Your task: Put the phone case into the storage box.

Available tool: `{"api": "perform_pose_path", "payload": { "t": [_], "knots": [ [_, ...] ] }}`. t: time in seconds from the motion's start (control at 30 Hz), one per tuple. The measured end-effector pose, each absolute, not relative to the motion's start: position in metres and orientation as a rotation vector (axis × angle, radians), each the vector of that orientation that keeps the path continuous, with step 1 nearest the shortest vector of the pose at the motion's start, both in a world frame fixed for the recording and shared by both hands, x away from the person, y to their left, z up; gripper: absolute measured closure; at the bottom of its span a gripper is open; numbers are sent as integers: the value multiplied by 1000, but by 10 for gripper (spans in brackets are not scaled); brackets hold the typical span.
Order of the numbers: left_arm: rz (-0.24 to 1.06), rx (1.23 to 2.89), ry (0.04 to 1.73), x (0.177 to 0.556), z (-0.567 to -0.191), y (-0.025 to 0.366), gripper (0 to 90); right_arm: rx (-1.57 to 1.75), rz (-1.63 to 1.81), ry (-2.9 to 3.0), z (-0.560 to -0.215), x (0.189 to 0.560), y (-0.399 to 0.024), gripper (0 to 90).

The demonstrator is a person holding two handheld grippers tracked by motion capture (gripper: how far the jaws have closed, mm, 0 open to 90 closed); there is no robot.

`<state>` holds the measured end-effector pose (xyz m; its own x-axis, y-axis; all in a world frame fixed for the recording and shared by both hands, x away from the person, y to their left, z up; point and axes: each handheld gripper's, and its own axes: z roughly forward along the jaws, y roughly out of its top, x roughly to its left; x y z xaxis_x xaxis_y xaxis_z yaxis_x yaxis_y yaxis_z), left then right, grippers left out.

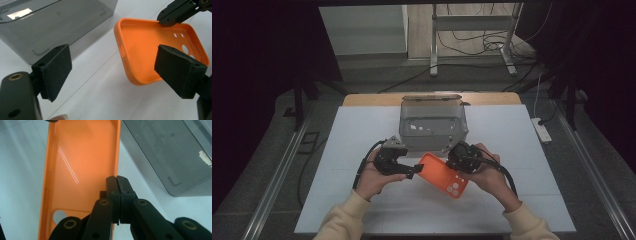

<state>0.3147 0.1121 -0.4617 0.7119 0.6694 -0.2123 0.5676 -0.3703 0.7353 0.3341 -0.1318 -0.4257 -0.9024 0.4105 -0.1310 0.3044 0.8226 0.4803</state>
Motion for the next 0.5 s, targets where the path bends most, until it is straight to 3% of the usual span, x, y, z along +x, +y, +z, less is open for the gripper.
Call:
{"api": "perform_pose_path", "payload": {
  "t": [0.5],
  "knots": [
    [112,2087,943,324,-467,104,150,543,675,2786,-428,334,-130,890]
  ]
}}
